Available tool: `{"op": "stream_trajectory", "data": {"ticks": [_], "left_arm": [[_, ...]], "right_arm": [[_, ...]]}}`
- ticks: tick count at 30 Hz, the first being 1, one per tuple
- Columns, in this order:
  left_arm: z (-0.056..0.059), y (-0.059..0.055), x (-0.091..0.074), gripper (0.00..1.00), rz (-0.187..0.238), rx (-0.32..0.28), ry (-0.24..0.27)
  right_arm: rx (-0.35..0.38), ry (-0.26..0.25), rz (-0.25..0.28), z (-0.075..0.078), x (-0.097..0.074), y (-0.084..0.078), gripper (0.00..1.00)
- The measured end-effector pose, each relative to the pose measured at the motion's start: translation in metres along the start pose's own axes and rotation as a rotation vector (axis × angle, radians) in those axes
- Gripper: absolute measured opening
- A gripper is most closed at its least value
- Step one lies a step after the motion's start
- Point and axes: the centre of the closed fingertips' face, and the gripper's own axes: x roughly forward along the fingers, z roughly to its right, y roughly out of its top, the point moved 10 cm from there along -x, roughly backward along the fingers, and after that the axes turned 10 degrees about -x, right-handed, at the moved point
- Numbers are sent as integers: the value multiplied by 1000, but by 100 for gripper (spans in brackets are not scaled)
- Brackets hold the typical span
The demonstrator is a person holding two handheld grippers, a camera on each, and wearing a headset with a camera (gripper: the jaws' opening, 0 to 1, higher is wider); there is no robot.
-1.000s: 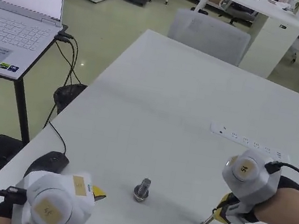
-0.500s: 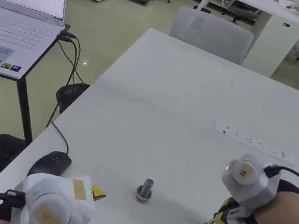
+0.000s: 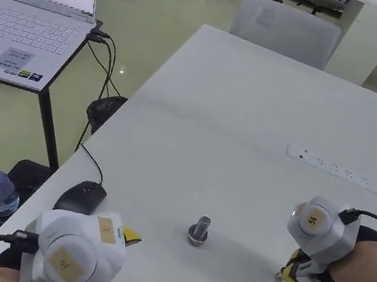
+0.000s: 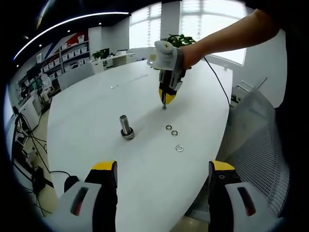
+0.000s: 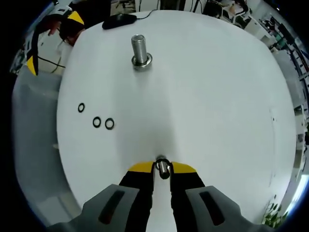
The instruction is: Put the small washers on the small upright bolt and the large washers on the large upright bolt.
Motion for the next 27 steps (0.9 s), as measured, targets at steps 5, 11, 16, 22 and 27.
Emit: {"op": "stream_trajectory", "data": {"ticks": [5,11,16,22,27], "left_arm": [[0,-1,-1,76,-3,-7,3],[-2,-2,0,76,-7,-14,3],[-3,-1,0,75,5,-23,4],[-4,0,-2,75,14,-31,0],[-5,1,-3,74,24,-37,1]], "right_arm": [[-2,12,-4,1,8,0,13],[-8,19,-11,2,12,-1,13],[-2,20,-8,3,13,-1,13],[-14,26,-17,3,14,1,13],[-16,25,-21,4,14,1,13]]}}
